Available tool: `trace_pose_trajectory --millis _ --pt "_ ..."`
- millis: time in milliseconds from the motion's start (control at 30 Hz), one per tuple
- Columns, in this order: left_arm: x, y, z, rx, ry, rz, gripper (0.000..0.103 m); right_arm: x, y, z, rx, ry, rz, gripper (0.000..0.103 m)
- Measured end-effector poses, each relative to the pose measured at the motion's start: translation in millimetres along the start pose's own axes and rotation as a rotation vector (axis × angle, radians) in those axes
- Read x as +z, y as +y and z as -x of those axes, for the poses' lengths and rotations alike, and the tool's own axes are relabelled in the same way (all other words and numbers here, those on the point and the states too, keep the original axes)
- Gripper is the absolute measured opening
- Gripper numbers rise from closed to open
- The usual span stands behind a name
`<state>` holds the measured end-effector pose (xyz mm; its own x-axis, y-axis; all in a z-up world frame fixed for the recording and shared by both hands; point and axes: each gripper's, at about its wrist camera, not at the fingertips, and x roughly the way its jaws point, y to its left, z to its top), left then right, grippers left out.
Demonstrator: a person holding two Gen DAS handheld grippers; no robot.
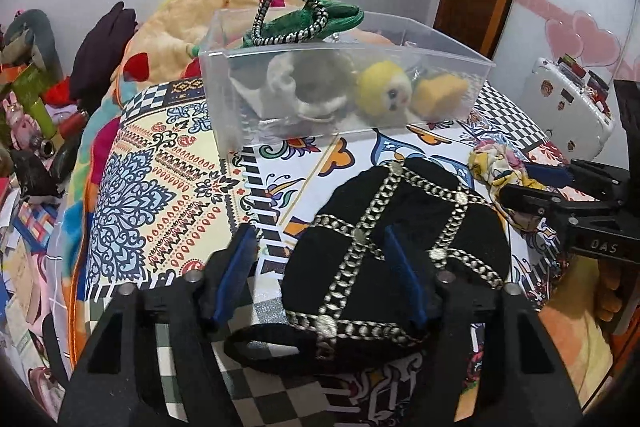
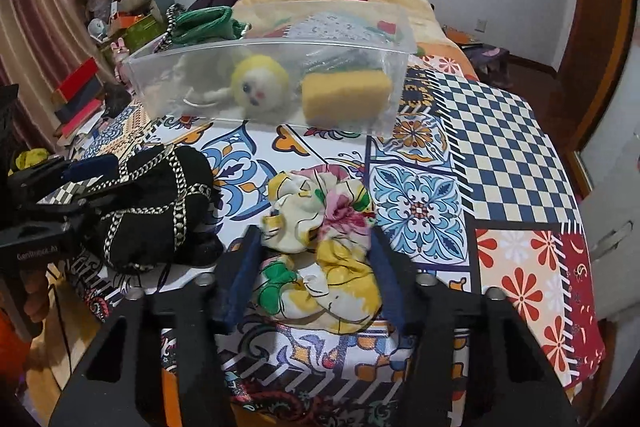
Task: Organize soft objects
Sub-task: 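Grasp the black chain-studded bag with the left gripper while the right grasps the floral scrunchie, then carry the black bag and scrunchie into the clear box and release both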
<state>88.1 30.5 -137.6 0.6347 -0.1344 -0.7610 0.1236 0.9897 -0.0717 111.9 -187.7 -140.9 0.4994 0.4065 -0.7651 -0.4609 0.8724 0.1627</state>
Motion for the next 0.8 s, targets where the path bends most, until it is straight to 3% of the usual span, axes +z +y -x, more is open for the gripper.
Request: trace_pose_trajectory --millis 100,167,400,800 --pt "-0.8 -9.4 -0.1 -0.015 -0.006 -0.022 0.044 -0.8 6.2 0.6 0.009 -0.009 0.023 0.024" --pt "-1.8 -13.1 -0.6 -0.011 -0.013 -0.030 0.040 1.8 7.8 -0.1 0.010 -0.019 0.034 0.021" --pt "-0.2 -18.6 10.8 0.001 -0.058 -0.044 0.025 9.7 10.3 8.7 0.031 -0.060 0.035 0.020" --pt "34.4 -15.3 57.5 0.007 -0.225 -0.023 0.020 41.9 12.1 31.2 0.026 -0.178 0.038 0.020"
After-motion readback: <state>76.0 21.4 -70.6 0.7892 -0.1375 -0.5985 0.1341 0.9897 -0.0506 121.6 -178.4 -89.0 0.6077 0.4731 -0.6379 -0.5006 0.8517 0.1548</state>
